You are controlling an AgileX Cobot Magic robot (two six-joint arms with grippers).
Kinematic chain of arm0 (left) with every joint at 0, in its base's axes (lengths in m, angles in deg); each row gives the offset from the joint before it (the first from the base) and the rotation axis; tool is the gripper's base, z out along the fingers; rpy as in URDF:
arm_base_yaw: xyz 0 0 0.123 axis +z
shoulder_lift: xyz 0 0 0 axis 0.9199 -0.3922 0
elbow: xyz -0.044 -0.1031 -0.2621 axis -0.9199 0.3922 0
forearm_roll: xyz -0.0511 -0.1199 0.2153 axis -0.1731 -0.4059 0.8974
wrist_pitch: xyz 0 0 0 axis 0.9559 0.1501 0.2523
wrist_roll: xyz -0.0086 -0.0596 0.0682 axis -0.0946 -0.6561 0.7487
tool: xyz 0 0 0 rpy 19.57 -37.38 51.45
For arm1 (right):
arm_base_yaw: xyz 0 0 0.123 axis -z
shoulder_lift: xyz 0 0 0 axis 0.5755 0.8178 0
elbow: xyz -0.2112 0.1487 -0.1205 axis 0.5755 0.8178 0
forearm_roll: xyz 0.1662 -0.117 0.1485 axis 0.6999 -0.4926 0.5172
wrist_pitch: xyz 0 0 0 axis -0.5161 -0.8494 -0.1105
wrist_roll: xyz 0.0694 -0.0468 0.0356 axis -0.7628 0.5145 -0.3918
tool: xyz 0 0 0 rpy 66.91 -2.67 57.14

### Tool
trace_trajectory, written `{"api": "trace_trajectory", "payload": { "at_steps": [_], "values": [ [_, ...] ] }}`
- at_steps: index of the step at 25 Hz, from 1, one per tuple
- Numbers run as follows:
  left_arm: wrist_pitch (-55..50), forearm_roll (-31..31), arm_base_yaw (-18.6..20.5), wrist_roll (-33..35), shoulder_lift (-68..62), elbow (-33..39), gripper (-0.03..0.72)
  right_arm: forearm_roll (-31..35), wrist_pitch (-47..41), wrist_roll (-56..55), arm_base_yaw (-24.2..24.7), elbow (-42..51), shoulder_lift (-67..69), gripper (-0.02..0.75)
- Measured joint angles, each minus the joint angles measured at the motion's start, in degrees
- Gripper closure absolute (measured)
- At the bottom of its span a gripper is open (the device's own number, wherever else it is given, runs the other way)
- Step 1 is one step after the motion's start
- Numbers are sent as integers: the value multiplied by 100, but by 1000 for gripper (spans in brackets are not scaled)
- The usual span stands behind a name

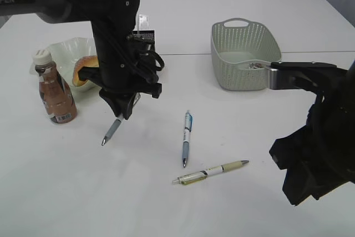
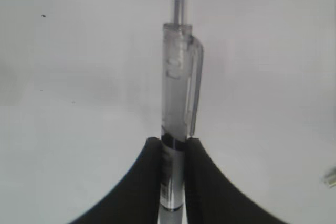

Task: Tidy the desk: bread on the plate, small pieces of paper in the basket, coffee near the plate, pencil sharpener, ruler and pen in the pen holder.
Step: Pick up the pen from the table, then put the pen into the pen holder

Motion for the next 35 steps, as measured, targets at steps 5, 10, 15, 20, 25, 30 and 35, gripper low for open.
{"api": "trace_trajectory", "payload": {
  "at_steps": [5, 10, 15, 20, 25, 30, 35],
  "values": [
    [51, 128, 0, 0, 509, 294, 623, 26, 0, 0, 0, 0, 0, 478],
    [1156, 142, 0, 69, 1128, 1273, 623, 83, 0, -10, 0, 0, 0, 477],
    [3210, 328, 25, 108, 2039, 2980, 623, 96, 0, -57, 0, 0, 0, 478],
    [5629, 472, 240, 117, 2703, 4461, 623, 108, 0, -78, 0, 0, 0, 478],
    [7528, 507, 508, 117, 2753, 4923, 623, 108, 0, -89, 0, 0, 0, 478],
    [9438, 746, 718, 117, 2741, 4926, 623, 108, 0, -89, 0, 0, 0, 478],
    [10752, 793, 939, 117, 2434, 4769, 623, 108, 0, -89, 0, 0, 0, 478]
  ]
}}
